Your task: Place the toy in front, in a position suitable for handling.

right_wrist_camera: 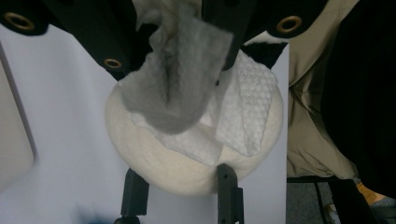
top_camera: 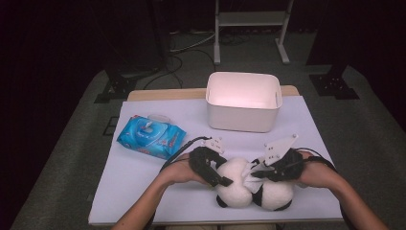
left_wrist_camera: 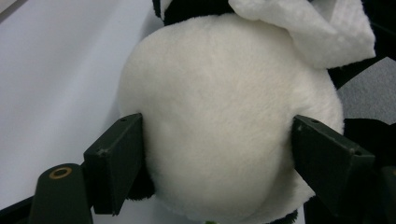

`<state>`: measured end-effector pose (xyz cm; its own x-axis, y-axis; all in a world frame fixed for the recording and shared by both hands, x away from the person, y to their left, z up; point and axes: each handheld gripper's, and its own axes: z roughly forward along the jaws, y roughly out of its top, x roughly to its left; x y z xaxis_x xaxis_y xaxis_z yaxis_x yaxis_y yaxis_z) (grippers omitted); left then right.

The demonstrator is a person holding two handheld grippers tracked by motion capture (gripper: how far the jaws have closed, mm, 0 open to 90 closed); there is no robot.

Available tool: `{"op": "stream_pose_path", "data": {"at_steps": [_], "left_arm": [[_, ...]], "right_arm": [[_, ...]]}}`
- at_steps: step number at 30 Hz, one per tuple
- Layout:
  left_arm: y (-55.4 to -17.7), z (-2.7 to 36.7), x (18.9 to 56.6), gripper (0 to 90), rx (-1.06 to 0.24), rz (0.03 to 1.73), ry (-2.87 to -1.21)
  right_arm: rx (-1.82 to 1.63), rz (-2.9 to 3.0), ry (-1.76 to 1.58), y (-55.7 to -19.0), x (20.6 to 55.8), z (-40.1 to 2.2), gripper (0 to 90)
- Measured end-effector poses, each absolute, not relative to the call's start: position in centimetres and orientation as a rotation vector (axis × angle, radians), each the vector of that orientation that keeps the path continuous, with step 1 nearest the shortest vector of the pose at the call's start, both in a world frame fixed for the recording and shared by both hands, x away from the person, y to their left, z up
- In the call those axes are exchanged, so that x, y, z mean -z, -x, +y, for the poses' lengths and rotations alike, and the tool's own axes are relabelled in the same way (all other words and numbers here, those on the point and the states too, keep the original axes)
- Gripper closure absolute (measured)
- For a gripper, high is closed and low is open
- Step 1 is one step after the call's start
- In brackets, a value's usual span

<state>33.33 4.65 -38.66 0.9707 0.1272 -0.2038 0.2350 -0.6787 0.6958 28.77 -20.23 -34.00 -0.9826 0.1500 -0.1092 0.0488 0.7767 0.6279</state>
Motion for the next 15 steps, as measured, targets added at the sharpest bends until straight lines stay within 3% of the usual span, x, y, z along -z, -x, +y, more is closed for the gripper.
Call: {"op": "stream_pose_path", "data": {"at_steps": [15], "left_arm": [[-33.4, 5.4, 38.2, 19.6, 0.169, 0.259, -2.278]], "right_arm": [[-0.955, 2.777, -0.241, -27.7, 33.4, -23.6, 78.9]]}}
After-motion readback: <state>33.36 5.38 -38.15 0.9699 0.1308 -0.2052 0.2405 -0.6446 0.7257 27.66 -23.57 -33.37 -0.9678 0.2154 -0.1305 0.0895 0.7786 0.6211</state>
